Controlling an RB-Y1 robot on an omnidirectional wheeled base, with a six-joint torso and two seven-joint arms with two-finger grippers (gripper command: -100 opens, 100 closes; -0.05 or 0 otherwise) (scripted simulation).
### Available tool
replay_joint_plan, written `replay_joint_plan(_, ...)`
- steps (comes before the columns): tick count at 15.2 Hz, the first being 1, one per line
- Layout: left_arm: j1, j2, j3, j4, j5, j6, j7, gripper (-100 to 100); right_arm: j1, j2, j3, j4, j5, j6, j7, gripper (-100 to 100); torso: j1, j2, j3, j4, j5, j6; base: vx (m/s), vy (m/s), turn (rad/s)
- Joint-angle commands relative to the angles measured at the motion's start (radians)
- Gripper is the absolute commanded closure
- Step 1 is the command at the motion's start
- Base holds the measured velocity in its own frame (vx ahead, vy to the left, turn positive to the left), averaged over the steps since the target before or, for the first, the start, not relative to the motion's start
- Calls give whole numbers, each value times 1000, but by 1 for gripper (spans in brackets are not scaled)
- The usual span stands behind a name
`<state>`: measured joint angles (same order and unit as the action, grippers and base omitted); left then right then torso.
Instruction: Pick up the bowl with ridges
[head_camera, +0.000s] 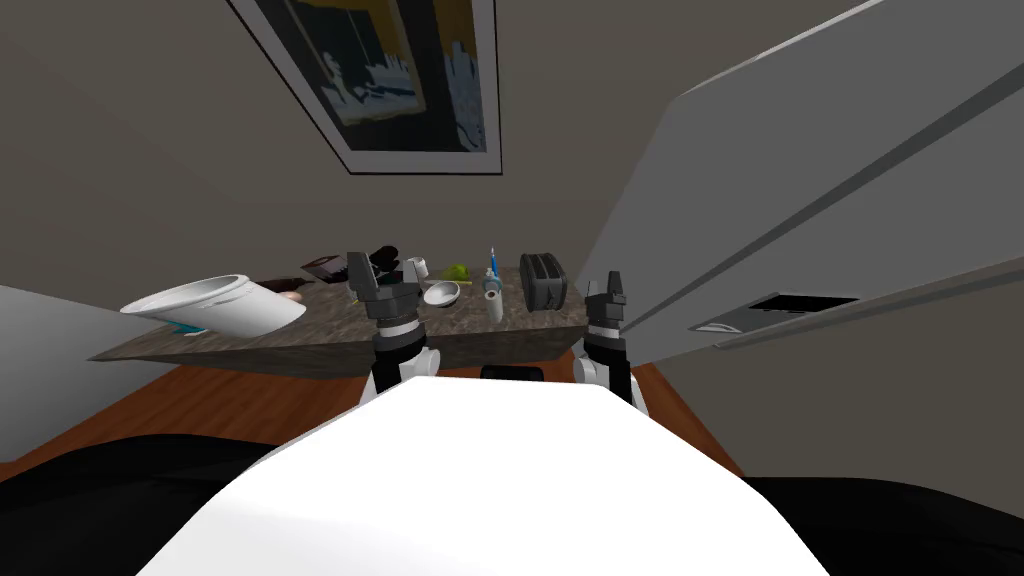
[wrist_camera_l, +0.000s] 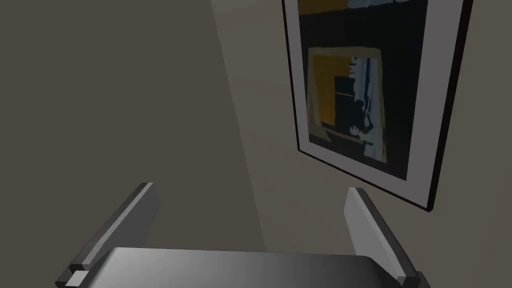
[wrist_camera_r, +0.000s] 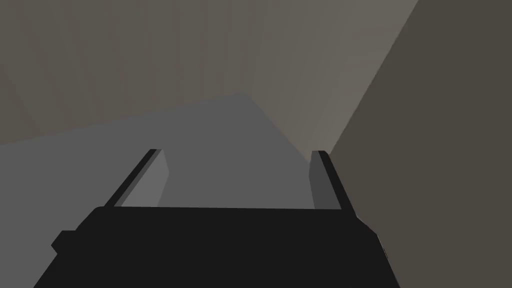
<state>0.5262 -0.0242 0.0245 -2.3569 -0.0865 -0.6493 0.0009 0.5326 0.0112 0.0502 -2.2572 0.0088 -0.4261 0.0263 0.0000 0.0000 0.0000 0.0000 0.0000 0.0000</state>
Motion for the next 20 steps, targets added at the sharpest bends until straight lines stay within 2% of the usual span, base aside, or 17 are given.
replay_joint_plan(1, 1, 39, 2, 2, 7, 15, 4, -100, 0, 0, 0, 0, 0, 0, 0, 0, 0, 0, 0, 0, 0, 0, -27, 6, -29)
replay_joint_plan(2, 1, 64, 5, 4, 14, 30, 8, -100, 0, 0, 0, 0, 0, 0, 0, 0, 0, 1, 0, 0, 0, 0, -56, 15, -61)
replay_joint_plan(3, 1, 68, 5, 4, 14, 30, 8, -100, 0, 0, 0, 0, 0, 0, 0, 0, 1, 3, 1, 0, 0, 0, -65, 16, -54)
replay_joint_plan(5, 3, 122, 11, 9, 36, 75, 19, -100, 0, 0, 0, 0, 0, 0, 0, 0, 2, 4, 2, 1, 0, 0, -73, 20, -102)
replay_joint_plan(6, 3, 130, 11, 9, 36, 75, 19, -100, 0, 0, 0, 0, 0, 0, 0, 0, 2, 5, 3, 1, 0, 0, -73, 35, -91)
replay_joint_plan(7, 4, 162, 16, 13, 50, 105, 27, -100, 0, 0, 0, 0, 0, 0, 0, 0, 3, 5, 3, 1, 1, 0, -59, 40, -108)
replay_joint_plan(8, 4, 162, 16, 13, 50, 105, 27, -100, 0, 0, 0, 0, 0, 0, 0, 0, 3, 5, 3, 1, 1, 0, -45, 38, -85)
replay_joint_plan(9, 5, 194, 21, 17, 65, 138, 35, -100, 0, 0, 0, 0, 0, 0, 0, 0, 3, 4, 3, 1, 1, 0, -40, 37, -120)
replay_joint_plan(10, 5, 194, 21, 17, 65, 138, 35, -100, 0, 0, 0, 0, 0, 0, 0, 0, 3, 4, 2, 1, 1, 0, -35, 41, -95)
replay_joint_plan(11, 6, 227, 27, 22, 83, 173, 44, -100, 0, 0, 0, 0, 0, 0, 0, 0, 4, 3, 2, 1, 1, 0, -34, 42, -130)
replay_joint_plan(12, 6, 227, 27, 22, 83, 175, 44, -100, 0, 0, 0, 0, 0, 0, 0, 0, 4, 3, 2, 1, 1, 0, -31, 43, -114)
replay_joint_plan(13, 7, 260, 33, 27, 102, 210, 55, -100, 0, 0, 0, 0, 0, 0, 0, 0, 4, 3, 2, 1, 1, 0, -33, 45, -154)
replay_joint_plan(14, 7, 260, 33, 27, 102, 216, 55, -100, 0, 0, 0, 0, 0, 0, 0, 0, 4, 3, 1, 0, 1, 0, -38, 44, -118)
replay_joint_plan(15, 9, 293, 40, 32, 123, 240, 66, -100, 0, 0, 0, 0, 0, 0, 0, 0, 4, 3, 1, 1, 1, 0, -38, 45, -135)
replay_joint_plan(17, 9, 293, 40, 32, 123, 261, 66, -100, 0, 0, 0, 0, 0, 0, 0, 0, 4, 3, 1, 1, 1, 0, -31, 43, -89)
replay_joint_plan(18, 10, 326, 47, 38, 146, 291, 78, -100, 0, 0, 0, 0, 0, 0, 0, 0, 4, 2, 1, 1, 1, 0, -26, 36, -146)
replay_joint_plan(20, 10, 326, 47, 38, 146, 308, 78, -100, 0, 0, 0, 0, 0, 0, 0, 0, 4, 2, 1, 0, 1, 0, -27, 38, -86)
